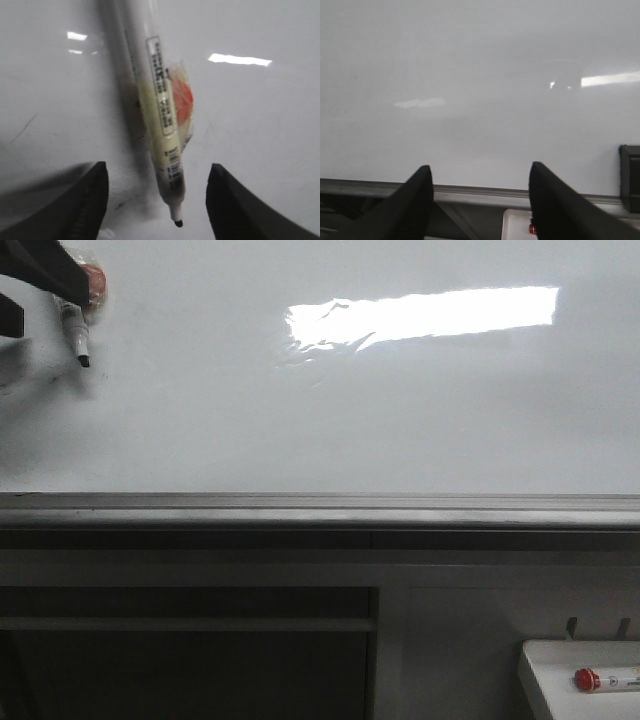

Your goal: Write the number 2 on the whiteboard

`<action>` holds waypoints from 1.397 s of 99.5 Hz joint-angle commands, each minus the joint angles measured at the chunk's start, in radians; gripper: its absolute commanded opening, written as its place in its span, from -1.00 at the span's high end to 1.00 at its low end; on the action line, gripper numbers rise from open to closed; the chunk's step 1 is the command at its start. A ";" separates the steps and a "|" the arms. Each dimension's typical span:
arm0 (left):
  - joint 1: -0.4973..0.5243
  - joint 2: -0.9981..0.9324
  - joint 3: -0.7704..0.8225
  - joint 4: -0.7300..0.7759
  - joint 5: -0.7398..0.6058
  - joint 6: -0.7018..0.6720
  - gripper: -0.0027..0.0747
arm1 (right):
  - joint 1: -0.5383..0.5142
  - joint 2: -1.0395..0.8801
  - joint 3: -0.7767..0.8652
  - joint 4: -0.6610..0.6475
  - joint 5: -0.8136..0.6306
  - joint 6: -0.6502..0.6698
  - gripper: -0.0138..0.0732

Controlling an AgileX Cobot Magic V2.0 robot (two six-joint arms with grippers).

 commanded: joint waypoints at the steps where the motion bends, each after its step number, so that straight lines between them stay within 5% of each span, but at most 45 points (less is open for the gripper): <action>1: -0.008 0.015 -0.036 -0.037 -0.063 0.001 -0.07 | -0.007 0.011 -0.037 0.012 -0.073 -0.011 -0.19; 24: -0.008 0.071 -0.036 -0.037 -0.063 0.001 0.04 | -0.007 0.011 -0.037 0.017 -0.075 -0.011 -0.19; 46: -0.008 0.056 -0.036 -0.026 -0.025 0.002 0.98 | 0.002 0.011 -0.043 0.043 -0.073 -0.033 -0.19; 62: -0.008 -0.026 -0.041 -0.024 0.024 0.049 0.98 | 0.092 0.017 -0.116 0.282 -0.008 -0.408 -0.19; 76: -0.008 -0.141 -0.058 -0.022 0.188 0.316 0.98 | 0.209 0.066 -0.205 0.471 0.054 -0.670 -0.19; 90: -0.008 -0.263 -0.081 0.008 0.435 0.611 0.98 | 0.313 0.164 -0.289 0.489 0.064 -0.722 -0.19; 118: -0.073 -0.459 -0.081 0.235 0.608 0.938 0.98 | 0.584 0.403 -0.446 0.485 0.065 -0.878 -0.19; 139: -0.084 -0.524 -0.081 0.302 0.671 0.963 0.98 | 0.803 0.564 -0.526 0.445 -0.104 -0.914 -0.19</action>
